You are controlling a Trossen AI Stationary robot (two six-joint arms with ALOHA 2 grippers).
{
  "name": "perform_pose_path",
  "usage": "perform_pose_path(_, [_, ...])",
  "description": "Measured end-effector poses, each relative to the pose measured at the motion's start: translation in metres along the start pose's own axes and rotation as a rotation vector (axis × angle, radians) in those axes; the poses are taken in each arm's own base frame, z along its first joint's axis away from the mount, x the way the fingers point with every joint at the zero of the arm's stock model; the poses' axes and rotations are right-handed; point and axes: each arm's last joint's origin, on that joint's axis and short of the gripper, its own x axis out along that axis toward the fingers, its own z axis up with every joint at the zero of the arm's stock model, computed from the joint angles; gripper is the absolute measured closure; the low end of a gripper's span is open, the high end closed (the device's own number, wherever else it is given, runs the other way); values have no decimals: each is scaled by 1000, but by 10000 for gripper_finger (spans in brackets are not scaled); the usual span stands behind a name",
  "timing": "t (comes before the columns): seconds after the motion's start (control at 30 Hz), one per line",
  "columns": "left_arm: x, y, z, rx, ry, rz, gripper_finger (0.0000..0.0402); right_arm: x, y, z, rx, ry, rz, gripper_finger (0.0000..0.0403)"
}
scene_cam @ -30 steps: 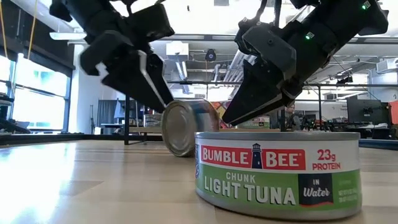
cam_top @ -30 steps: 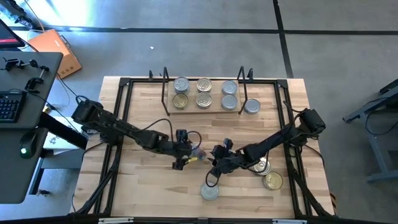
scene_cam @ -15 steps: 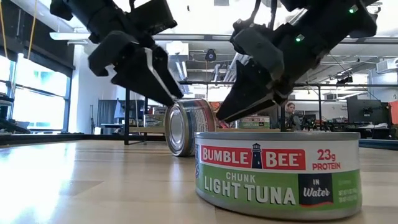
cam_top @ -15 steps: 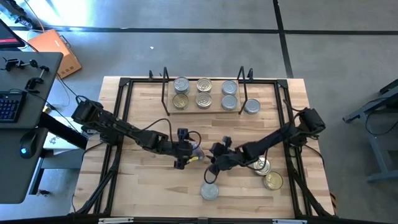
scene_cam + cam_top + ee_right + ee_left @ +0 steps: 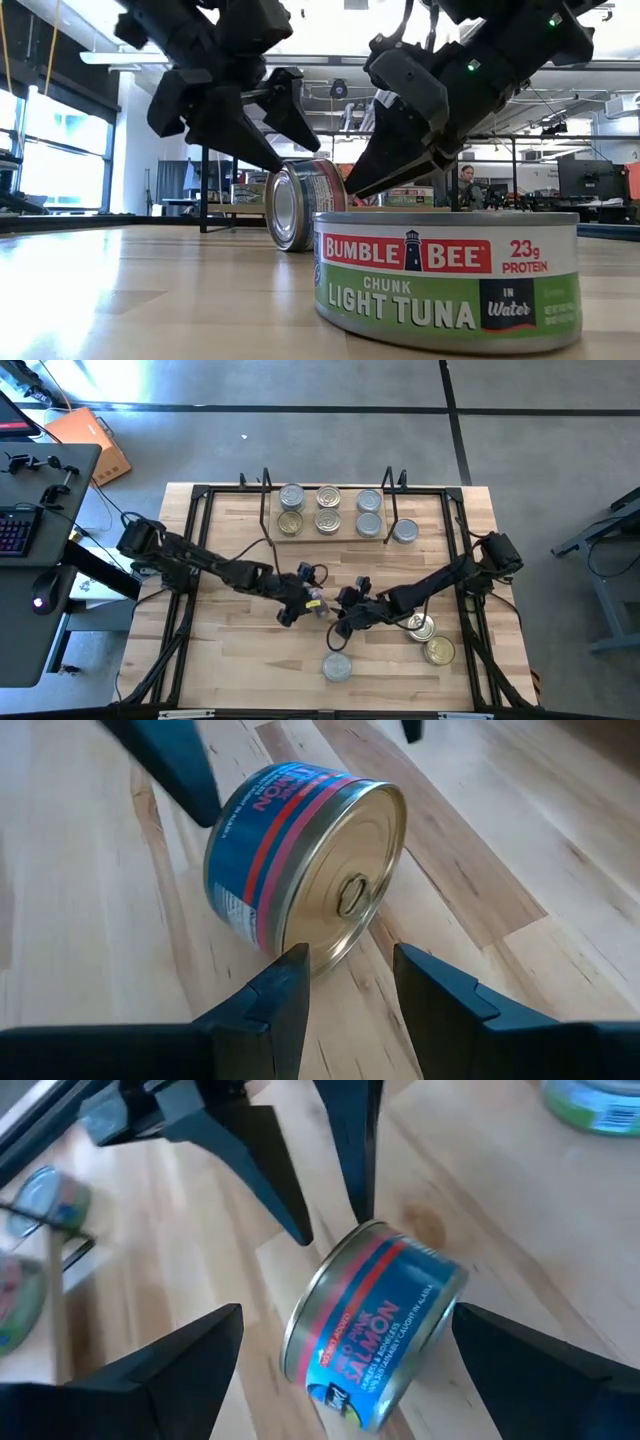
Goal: Stack canned seafood by type on shelf
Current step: Stack the left blue tuna can on top of the blue tuna can on the back of the shelf
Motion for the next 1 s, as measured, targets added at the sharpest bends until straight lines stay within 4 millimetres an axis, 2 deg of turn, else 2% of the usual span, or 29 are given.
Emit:
perform_pose_path(0.13, [6,7,-5,70,-43,-82,47,0,0,0,0,8,12,264])
perform_pose_path(0.33, [21,4,-14,174,-36,-144,47,0,1,-1,0,16,23,264])
perform_pose_path(0.47, [20,2,-12,173,-41,-146,58,-1,2,-2,-8,23,27,264])
perform_pose_path(0.63, [18,0,-11,179,-43,-149,108,-4,6,-5,-20,27,36,264])
perform_pose_path(0.87, [17,1,-10,150,-40,-139,220,-9,14,-13,-24,48,50,264])
perform_pose_path(1.0, [12,-1,-9,125,0,-106,227,-16,19,-23,-14,80,40,264])
